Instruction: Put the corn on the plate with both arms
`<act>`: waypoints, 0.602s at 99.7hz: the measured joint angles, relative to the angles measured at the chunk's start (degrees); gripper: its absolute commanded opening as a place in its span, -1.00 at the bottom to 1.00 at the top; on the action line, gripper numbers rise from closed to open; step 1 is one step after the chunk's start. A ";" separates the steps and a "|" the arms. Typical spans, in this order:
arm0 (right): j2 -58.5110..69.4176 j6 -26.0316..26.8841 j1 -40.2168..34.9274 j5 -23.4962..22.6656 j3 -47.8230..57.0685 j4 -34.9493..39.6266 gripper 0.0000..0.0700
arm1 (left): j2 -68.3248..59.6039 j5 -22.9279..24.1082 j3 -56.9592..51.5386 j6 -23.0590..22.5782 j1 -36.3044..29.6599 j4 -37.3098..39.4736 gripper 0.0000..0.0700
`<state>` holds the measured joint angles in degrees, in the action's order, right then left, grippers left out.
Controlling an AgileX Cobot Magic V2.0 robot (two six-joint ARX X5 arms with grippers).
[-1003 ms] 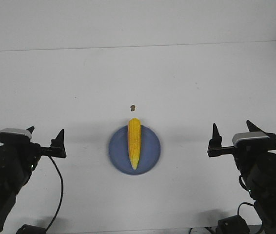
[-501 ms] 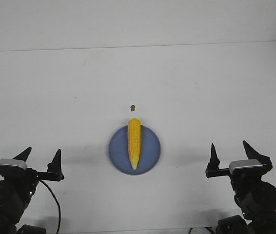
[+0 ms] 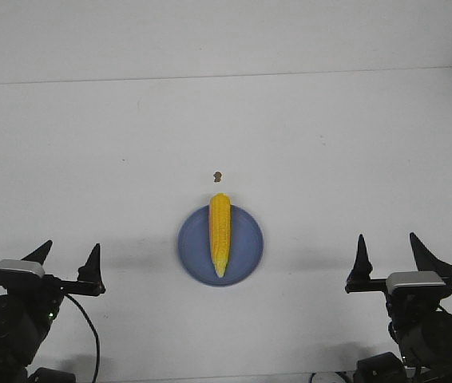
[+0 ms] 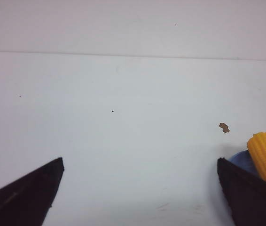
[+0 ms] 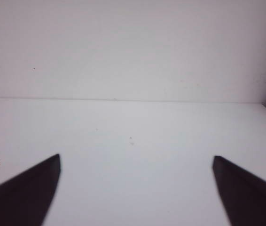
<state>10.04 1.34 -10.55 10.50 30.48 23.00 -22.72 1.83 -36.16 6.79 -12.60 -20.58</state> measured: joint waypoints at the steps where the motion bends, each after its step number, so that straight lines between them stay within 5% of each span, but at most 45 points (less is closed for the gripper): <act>1: 0.00 0.00 0.00 0.00 0.00 0.02 -0.18 | 0.00 0.00 0.00 0.00 0.00 0.00 0.46; 11: 0.00 0.00 0.00 0.02 0.00 0.26 -0.65 | 0.04 0.00 0.00 0.00 0.00 0.00 -0.23; 25: 0.00 -0.02 0.00 0.02 0.00 0.26 -0.93 | 0.04 0.00 0.00 0.00 0.00 0.00 -1.00; 60: 0.00 -0.02 0.00 0.02 0.00 0.26 -0.95 | 0.04 0.00 0.00 0.02 0.00 0.00 -0.98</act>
<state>10.04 1.32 -10.55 10.52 30.48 23.27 -22.68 1.83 -36.16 6.81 -12.60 -20.58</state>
